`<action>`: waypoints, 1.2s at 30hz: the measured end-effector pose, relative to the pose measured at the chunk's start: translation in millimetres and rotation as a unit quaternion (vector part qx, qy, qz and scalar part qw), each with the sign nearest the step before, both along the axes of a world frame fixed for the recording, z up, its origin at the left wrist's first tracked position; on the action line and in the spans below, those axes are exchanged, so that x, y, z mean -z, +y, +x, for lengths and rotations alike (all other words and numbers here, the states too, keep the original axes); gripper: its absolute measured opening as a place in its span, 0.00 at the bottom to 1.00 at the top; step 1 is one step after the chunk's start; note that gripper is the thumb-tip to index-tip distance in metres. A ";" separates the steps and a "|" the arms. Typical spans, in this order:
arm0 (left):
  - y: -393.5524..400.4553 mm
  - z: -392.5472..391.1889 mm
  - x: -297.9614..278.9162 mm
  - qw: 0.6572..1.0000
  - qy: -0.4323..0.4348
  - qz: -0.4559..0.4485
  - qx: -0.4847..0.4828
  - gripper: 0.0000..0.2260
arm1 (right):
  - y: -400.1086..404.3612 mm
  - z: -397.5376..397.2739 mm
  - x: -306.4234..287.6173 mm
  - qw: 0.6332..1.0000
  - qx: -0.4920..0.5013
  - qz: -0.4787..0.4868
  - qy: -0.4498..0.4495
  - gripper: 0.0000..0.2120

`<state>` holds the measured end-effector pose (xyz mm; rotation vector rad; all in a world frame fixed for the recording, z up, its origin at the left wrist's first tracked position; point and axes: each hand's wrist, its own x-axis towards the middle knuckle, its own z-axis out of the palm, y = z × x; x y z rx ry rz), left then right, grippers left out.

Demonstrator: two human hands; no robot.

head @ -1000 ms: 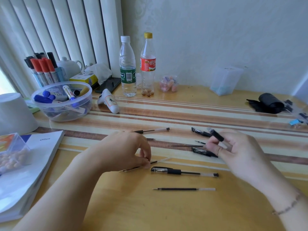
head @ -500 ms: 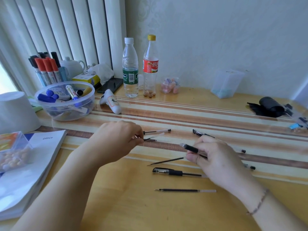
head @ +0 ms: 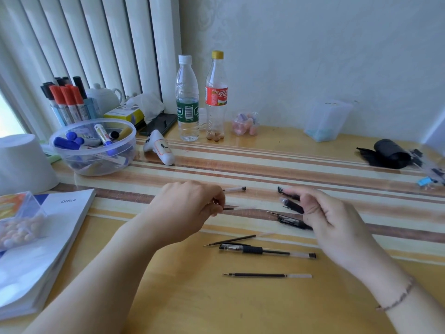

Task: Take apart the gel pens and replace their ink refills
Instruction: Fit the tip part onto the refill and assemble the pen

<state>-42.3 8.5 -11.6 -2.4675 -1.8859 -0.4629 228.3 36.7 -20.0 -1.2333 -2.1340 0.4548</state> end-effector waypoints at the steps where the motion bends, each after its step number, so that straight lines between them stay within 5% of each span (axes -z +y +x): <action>1: -0.1 1.3 0.5 1.000 -0.017 0.011 0.000 0.03 | -0.1 1.2 -0.1 1.000 0.000 0.008 -0.009 0.16; 12: -0.6 5.8 2.3 0.992 -0.086 0.086 0.017 0.03 | -3.5 -2.9 -2.0 0.998 -0.022 0.044 -0.034 0.14; 28: -1.2 7.4 2.8 0.996 -0.064 0.062 0.020 0.02 | -6.4 -7.2 -0.9 0.996 -0.031 0.069 -0.058 0.03; 36: -1.6 7.8 2.7 0.996 -0.059 0.061 0.027 0.02 | -2.8 -5.5 -0.8 0.994 -0.032 0.086 -0.062 0.14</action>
